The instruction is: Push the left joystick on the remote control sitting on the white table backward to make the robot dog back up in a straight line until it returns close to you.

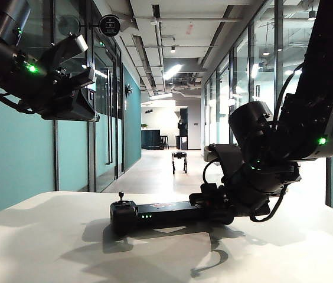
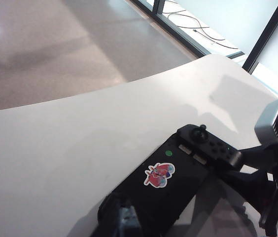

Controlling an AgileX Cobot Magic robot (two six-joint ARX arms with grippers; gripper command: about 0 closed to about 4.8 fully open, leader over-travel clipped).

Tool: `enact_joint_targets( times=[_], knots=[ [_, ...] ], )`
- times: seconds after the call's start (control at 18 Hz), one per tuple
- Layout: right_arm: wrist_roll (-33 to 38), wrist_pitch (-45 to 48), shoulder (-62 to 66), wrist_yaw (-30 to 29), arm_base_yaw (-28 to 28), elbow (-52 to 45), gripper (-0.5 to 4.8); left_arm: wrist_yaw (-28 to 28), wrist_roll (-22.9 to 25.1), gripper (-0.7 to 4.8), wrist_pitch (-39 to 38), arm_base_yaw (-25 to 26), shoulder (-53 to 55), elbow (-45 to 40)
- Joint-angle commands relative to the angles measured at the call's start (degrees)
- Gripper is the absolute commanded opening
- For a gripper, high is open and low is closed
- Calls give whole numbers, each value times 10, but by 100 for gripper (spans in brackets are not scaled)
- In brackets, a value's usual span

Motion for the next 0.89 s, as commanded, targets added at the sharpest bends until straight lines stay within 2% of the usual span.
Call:
enact_joint_targets(
  times=[0.06, 0.22, 0.28, 0.39, 0.72, 0.89],
  knots=[
    [7, 25, -3, 40, 3, 2, 229, 4, 0, -6, 7, 0, -2, 3],
    [-12, 40, -3, 33, 3, 2, 229, 4, 0, -6, 7, 0, -2, 3],
    [-23, 38, -3, 15, 3, 2, 254, 4, 0, -6, 7, 0, -2, 3],
    [-24, 28, -3, -9, 3, 2, 405, 4, 0, -6, 7, 0, -2, 3],
    [-43, -21, -12, -12, -6, 2, 434, 6, 0, -6, 7, 0, -2, 3],
    [-50, -17, -14, -32, -17, 2, 446, 6, 0, -6, 7, 0, -2, 3]
  ],
)
